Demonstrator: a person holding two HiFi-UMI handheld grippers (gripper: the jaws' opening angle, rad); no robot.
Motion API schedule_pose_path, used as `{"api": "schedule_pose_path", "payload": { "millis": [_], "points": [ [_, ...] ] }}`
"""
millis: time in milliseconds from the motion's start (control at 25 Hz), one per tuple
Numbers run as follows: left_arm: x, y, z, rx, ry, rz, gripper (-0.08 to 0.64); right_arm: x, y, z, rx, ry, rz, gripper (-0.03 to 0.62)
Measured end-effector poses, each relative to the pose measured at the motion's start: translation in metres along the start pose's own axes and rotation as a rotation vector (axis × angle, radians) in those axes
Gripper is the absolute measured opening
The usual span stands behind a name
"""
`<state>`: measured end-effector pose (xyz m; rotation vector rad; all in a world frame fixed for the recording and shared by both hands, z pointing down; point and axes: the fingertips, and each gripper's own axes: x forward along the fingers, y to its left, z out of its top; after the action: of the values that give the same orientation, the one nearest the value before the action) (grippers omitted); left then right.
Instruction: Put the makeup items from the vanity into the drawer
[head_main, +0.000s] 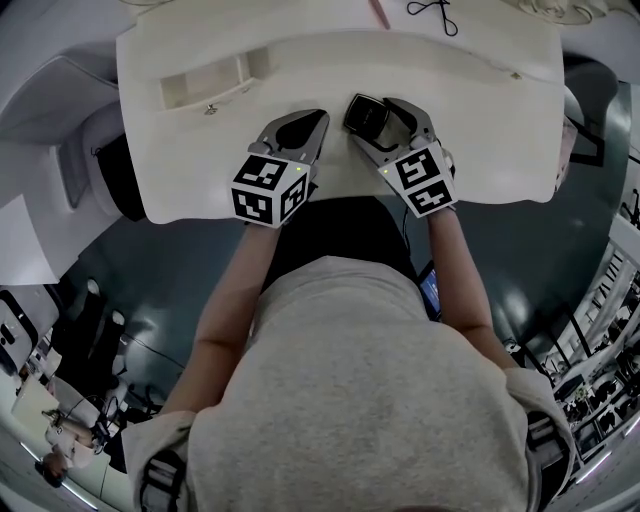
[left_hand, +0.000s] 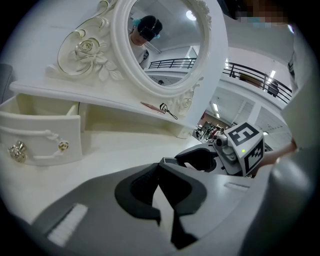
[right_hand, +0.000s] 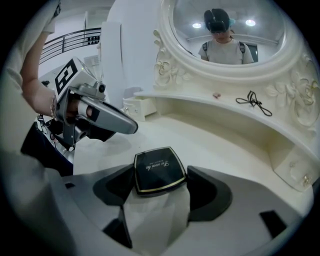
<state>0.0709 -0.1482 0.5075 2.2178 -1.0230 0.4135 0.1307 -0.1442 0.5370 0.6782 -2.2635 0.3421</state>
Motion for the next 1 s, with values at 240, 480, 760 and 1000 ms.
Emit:
{"api": "schedule_pose_path", "payload": {
  "millis": [240, 480, 760, 1000],
  "points": [
    [-0.007, 0.004, 0.004, 0.004, -0.019, 0.009, 0.009, -0.002, 0.001, 0.007, -0.024, -0.014, -0.022, 0.321],
    [-0.016, 0.009, 0.012, 0.028, -0.033, -0.021, 0.009, -0.009, 0.004, 0.032, 0.008, -0.065, -0.046, 0.321],
    [-0.044, 0.026, 0.019, 0.040, -0.059, -0.029, 0.009, -0.007, 0.022, 0.071, 0.071, -0.133, -0.029, 0.321],
    [-0.076, 0.053, 0.032, 0.040, -0.117, 0.000, 0.009, 0.005, 0.042, 0.107, 0.012, -0.160, -0.025, 0.321]
  ]
}}
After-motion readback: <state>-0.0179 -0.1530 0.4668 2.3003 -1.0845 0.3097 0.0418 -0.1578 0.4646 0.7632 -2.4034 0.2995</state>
